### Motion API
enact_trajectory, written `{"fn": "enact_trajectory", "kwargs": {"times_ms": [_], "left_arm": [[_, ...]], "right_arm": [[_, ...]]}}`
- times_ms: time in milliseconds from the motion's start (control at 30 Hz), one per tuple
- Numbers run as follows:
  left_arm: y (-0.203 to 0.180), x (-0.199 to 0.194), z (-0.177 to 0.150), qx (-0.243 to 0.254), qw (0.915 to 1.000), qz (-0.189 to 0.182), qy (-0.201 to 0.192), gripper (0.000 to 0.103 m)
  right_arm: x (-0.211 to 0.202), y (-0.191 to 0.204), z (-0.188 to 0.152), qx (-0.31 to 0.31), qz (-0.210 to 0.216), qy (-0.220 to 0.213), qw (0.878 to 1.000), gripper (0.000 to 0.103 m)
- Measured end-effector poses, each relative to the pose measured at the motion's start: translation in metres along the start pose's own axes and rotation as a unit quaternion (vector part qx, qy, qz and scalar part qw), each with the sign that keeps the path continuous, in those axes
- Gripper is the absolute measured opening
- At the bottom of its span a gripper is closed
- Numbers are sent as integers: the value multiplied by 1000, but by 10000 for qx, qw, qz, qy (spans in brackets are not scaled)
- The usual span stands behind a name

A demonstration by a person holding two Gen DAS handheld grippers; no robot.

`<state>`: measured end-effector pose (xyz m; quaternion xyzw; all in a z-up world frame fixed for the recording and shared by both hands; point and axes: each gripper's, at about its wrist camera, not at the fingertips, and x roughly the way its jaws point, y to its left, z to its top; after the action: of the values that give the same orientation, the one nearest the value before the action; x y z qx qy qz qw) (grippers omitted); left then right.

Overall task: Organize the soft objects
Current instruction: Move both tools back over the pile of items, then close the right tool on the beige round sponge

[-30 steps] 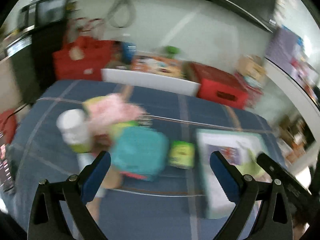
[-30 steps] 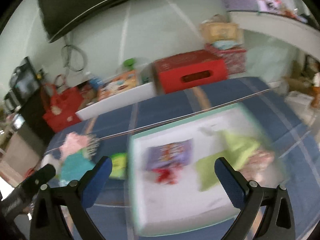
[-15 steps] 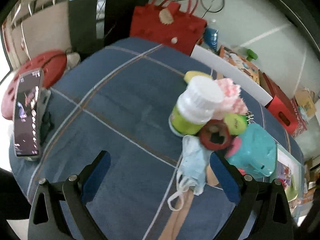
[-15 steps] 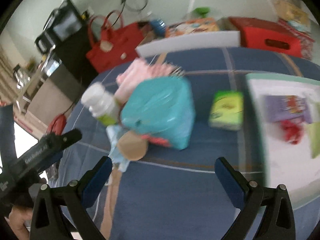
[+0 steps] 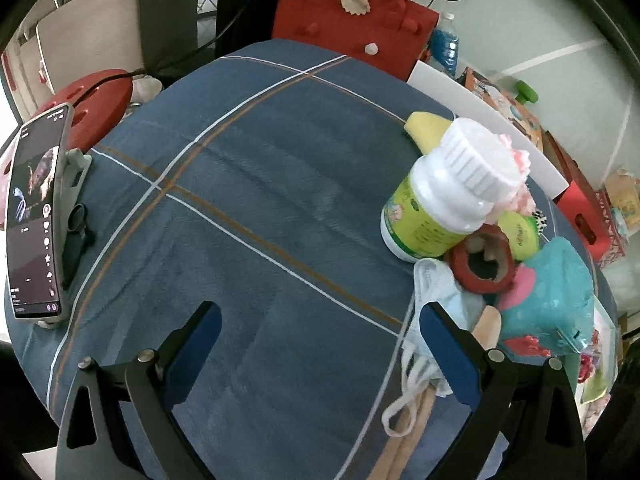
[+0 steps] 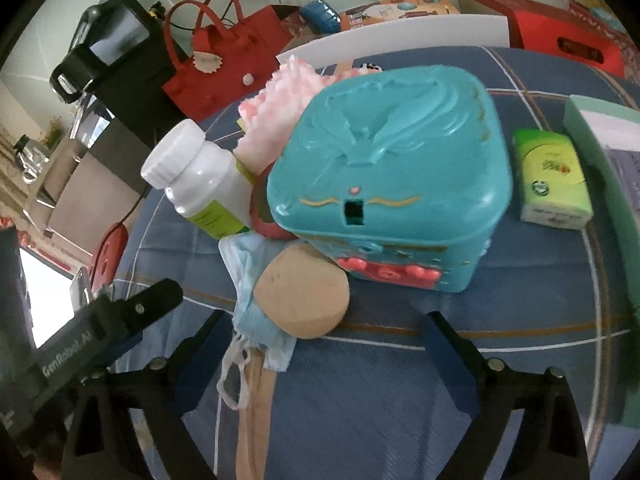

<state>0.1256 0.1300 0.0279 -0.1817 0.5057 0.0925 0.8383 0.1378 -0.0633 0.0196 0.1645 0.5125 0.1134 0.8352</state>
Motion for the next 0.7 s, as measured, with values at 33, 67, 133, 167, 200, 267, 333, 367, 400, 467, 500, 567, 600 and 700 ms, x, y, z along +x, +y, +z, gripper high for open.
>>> {"fn": "enact_trajectory", "kwargs": {"times_ms": [33,67,133,167,200,267,333,367,400,467,500,567,600,700], "left_arm": [[1,1,0,-13,10000,-15,-1,99],[2,1,1,-39,10000,-43,-7,99],[4,4,1,-63,10000,-49,6,99],[4,6,1,-74,10000,-40,11,99],[4,7,2,-84,10000,-36,17,99],[5,9,3,-98,9999,-53,36,99],[4,10,3,-113,9999,-70,36,99],[5,10,3,-108,9999,-71,30,99],[4,10,3,-101,9999,-74,23,99],[2,10,3,-92,9999,-105,23,99],[1,11,4,-85,9999,-124,28,99],[-1,12,4,-67,9998,-161,37,99],[-2,12,4,-57,9998,-170,41,99],[-4,12,3,-36,9997,-224,65,99]], "right_arm": [[1,1,0,1,-3,-64,10000,93],[2,1,0,9,-9,-100,9999,91],[3,4,0,14,-47,-153,9999,88],[5,6,1,1,-57,-160,9999,88],[7,7,1,-5,-59,-179,9998,86],[9,11,2,-28,-118,-227,9997,80],[15,14,5,-63,-83,-227,9997,72],[15,15,6,-88,-66,-217,9997,71],[17,16,5,-129,-69,-215,9997,69],[17,18,4,-183,-21,-189,9997,61],[18,18,4,-182,36,-165,9997,55],[18,17,3,-169,82,-158,9997,54],[17,16,2,-154,107,-155,9997,53],[12,11,1,-121,164,-113,9997,53]]}}
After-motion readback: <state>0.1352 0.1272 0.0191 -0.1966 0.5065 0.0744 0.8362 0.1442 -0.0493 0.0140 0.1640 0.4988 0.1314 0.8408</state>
